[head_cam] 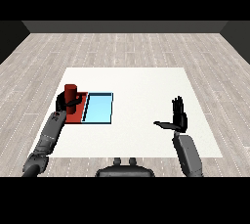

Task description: Pick the red can and put it in the red box

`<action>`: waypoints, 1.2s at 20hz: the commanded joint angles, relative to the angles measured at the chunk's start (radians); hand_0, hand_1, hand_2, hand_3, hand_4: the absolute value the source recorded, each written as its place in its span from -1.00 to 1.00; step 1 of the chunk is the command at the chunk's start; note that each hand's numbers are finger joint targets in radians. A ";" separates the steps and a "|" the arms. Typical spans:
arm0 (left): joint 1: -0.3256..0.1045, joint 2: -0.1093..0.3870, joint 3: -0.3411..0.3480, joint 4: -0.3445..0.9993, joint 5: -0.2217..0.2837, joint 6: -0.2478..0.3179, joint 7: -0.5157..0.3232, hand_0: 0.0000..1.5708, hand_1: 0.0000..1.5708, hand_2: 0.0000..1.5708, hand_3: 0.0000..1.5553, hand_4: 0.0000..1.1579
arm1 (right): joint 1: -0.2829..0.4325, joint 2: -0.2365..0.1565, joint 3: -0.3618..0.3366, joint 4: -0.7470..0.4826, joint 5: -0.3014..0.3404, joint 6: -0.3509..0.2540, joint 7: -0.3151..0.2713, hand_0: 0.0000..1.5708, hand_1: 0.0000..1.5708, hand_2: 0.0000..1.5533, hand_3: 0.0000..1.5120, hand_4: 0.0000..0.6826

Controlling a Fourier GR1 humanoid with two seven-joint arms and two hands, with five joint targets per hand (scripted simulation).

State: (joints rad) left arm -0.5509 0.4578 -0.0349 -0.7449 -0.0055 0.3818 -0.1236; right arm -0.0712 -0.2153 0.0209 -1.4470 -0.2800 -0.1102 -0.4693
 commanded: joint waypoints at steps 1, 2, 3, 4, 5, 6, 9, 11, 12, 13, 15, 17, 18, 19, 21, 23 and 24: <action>-0.053 -0.009 0.045 0.261 -0.023 0.004 -0.095 1.00 1.00 1.00 0.92 0.84 | -0.016 0.019 0.003 0.046 0.014 0.022 -0.064 -1.00 -1.00 -1.00 -1.00 -1.00; -0.052 -0.003 0.049 0.308 -0.036 0.025 -0.095 1.00 1.00 1.00 0.93 0.80 | -0.003 -0.018 -0.023 -0.002 -0.017 0.036 -0.012 -1.00 -1.00 -1.00 -1.00 -1.00; -0.114 -0.022 0.034 0.359 -0.070 0.085 -0.041 0.88 0.88 0.90 0.87 0.76 | 0.029 0.009 0.005 -0.031 0.019 0.004 -0.046 -1.00 -1.00 -1.00 -1.00 -1.00; -0.107 0.006 0.037 0.390 -0.073 0.066 -0.016 0.78 0.78 0.83 0.84 0.81 | 0.002 -0.005 -0.005 -0.042 0.022 -0.005 -0.025 -1.00 -1.00 -1.00 -1.00 -1.00; -0.134 -0.011 0.037 0.434 -0.077 0.078 0.007 0.79 0.79 0.80 0.78 0.73 | 0.002 0.039 0.035 -0.068 0.051 -0.048 -0.020 -1.00 -1.00 -1.00 -1.00 -1.00; -0.120 0.002 0.032 0.473 -0.093 0.082 -0.012 0.28 0.28 0.35 0.55 0.62 | 0.000 -0.005 -0.004 -0.047 0.032 -0.011 -0.031 -1.00 -1.00 -1.00 -1.00 -1.00; -0.148 0.029 0.030 0.566 -0.109 0.032 -0.003 -0.32 -0.32 -0.22 -1.00 0.15 | -0.021 0.012 0.011 -0.069 0.052 -0.033 -0.026 -1.00 -1.00 -1.00 -1.00 -1.00; -0.163 0.009 0.047 0.608 -0.103 0.083 0.021 0.08 0.08 0.01 -1.00 0.22 | 0.043 0.016 0.010 -0.075 0.037 0.004 -0.087 -1.00 -1.00 -1.00 -1.00 -1.00; -0.164 -0.027 0.052 0.623 -0.096 0.082 0.015 0.02 0.02 -0.05 -1.00 0.22 | 0.025 0.004 0.014 -0.103 0.039 -0.009 -0.026 -1.00 -1.00 -1.00 -1.00 -1.00; -0.189 -0.027 0.069 0.638 -0.082 0.057 0.038 -0.03 -0.03 -0.03 -1.00 0.16 | 0.009 0.016 0.014 -0.047 0.056 -0.008 -0.071 -1.00 -1.00 -1.00 -1.00 -1.00; -0.164 0.010 0.056 0.652 -0.096 -0.018 -0.003 0.59 0.59 0.49 -1.00 -0.21 | 0.018 -0.015 -0.017 -0.075 0.018 0.022 -0.048 -1.00 -1.00 -1.00 -1.00 -1.00; -0.171 -0.016 0.014 0.661 -0.137 -0.061 -0.011 -0.71 -0.71 -0.43 -1.00 0.18 | -0.011 -0.020 -0.026 -0.050 0.009 0.038 -0.050 -1.00 -1.00 -1.00 -1.00 -1.00; -0.213 0.016 0.004 0.684 -0.152 -0.069 0.043 -1.00 -1.00 -1.00 -1.00 0.13 | 0.035 0.008 -0.009 -0.060 0.025 0.027 -0.095 -1.00 -1.00 -1.00 -1.00 -1.00; -0.172 0.011 -0.021 0.692 -0.179 -0.055 0.013 -1.00 -1.00 -1.00 -1.00 0.11 | 0.055 0.006 0.013 -0.115 0.038 0.020 -0.073 -1.00 -1.00 -1.00 -1.00 -1.00; -0.235 0.015 -0.056 0.720 -0.217 -0.073 0.112 -1.00 -1.00 -1.00 -1.00 -1.00 | -0.004 0.018 0.018 -0.122 0.036 0.005 -0.038 -1.00 -1.00 -1.00 -1.00 -1.00; -0.232 0.041 -0.054 0.726 -0.218 -0.106 0.105 -1.00 -1.00 -1.00 -1.00 -1.00 | 0.059 0.027 0.018 -0.115 0.026 0.029 -0.075 -1.00 -1.00 -1.00 -1.00 -1.00; -0.280 0.025 -0.051 0.735 -0.217 -0.090 0.183 -1.00 -1.00 -1.00 -1.00 -1.00 | 0.060 0.025 0.017 -0.082 0.034 0.047 -0.117 -1.00 -1.00 -1.00 -1.00 -1.00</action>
State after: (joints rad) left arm -0.7747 0.4809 -0.0640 -0.0441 -0.1942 0.3116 -0.0331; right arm -0.0388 -0.2010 0.0284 -1.5356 -0.2495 -0.0852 -0.5449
